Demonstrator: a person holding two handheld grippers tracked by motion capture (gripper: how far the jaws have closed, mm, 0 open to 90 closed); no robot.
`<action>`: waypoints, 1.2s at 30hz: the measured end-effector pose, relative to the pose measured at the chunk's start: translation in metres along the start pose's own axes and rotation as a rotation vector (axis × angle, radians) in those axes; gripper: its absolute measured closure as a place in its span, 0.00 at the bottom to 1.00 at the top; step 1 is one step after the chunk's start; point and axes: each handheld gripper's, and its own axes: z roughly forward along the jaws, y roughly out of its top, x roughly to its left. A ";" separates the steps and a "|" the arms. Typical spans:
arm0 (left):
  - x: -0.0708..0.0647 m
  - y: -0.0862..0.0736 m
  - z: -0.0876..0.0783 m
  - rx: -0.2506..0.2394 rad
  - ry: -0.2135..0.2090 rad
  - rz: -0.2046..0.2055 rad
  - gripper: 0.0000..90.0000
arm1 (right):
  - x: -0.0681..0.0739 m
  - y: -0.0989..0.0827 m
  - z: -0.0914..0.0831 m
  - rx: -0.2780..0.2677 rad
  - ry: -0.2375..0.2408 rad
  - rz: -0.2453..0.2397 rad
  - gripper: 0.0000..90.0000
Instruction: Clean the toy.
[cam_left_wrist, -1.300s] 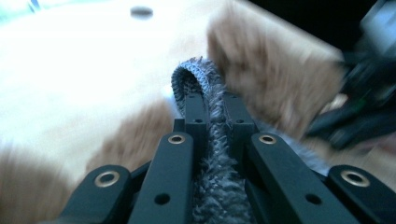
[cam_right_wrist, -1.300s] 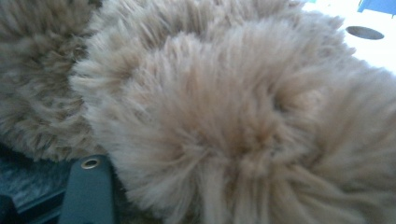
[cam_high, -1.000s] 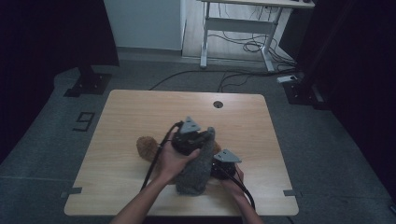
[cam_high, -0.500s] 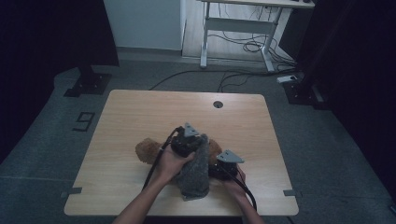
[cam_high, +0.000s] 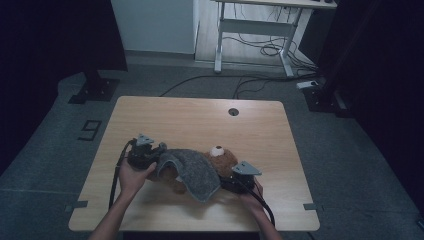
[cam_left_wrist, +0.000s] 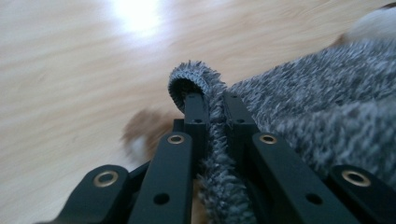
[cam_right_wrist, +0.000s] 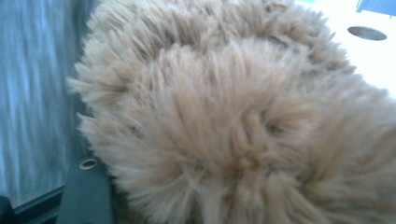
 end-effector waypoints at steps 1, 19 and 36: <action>0.004 -0.003 -0.001 0.009 0.007 -0.006 0.91 | 0.000 0.000 0.000 0.001 0.000 0.001 0.36; -0.035 0.038 -0.003 -0.058 -0.063 0.059 0.91 | -0.003 -0.002 0.001 0.000 0.002 0.023 0.36; -0.202 0.089 0.083 0.019 -0.133 0.415 0.90 | -0.004 -0.003 0.001 -0.006 -0.001 0.026 0.36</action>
